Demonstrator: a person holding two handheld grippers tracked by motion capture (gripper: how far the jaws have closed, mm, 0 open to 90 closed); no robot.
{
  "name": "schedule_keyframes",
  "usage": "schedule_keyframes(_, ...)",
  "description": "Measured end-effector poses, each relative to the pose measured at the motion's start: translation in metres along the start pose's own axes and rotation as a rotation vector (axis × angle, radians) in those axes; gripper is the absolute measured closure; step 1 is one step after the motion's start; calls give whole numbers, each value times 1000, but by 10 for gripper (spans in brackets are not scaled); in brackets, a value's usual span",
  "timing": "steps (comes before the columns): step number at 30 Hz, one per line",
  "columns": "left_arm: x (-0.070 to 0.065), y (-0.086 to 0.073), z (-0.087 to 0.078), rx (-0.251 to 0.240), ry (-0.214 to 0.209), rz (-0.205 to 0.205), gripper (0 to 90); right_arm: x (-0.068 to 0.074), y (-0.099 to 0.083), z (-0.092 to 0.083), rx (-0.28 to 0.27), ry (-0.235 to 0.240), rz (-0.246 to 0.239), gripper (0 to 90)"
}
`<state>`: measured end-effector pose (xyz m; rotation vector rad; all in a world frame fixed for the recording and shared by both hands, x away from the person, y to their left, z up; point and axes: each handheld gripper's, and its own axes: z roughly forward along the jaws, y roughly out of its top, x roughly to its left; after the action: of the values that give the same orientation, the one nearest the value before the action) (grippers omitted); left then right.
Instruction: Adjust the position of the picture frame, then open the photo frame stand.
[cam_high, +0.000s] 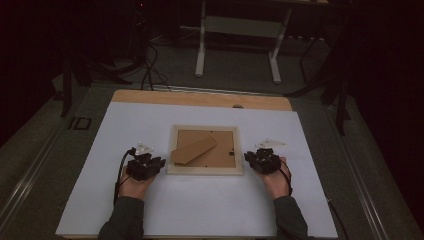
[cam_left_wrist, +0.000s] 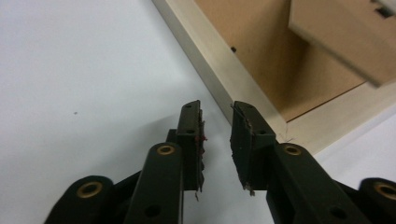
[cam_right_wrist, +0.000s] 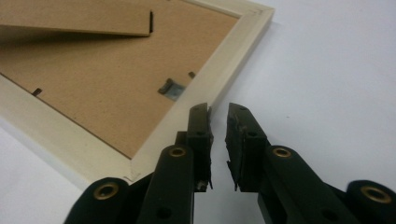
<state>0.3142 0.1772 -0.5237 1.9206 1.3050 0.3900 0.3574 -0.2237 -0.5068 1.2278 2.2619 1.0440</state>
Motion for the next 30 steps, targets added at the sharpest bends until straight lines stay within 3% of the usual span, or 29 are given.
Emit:
schedule_keyframes(4, 3, 2, -4, -17, -10, -13, 696, -6, -1, -4, -10, -8, 19, 761)
schedule_keyframes(14, 8, 6, -11, -43, -22, -30, 613, -8, -3, -2, 0, -14, 12, 732)
schedule_keyframes(22, 11, 17, -17, -62, -71, -49, 590, -10, -4, -4, -7, -5, 33, 689)
schedule_keyframes(24, 16, 24, -21, -87, -122, -73, 590, -11, -5, -3, -6, -4, 33, 681)
schedule_keyframes(30, 20, 41, -23, -102, -167, -109, 602, -10, -5, -1, 0, 6, 34, 666)
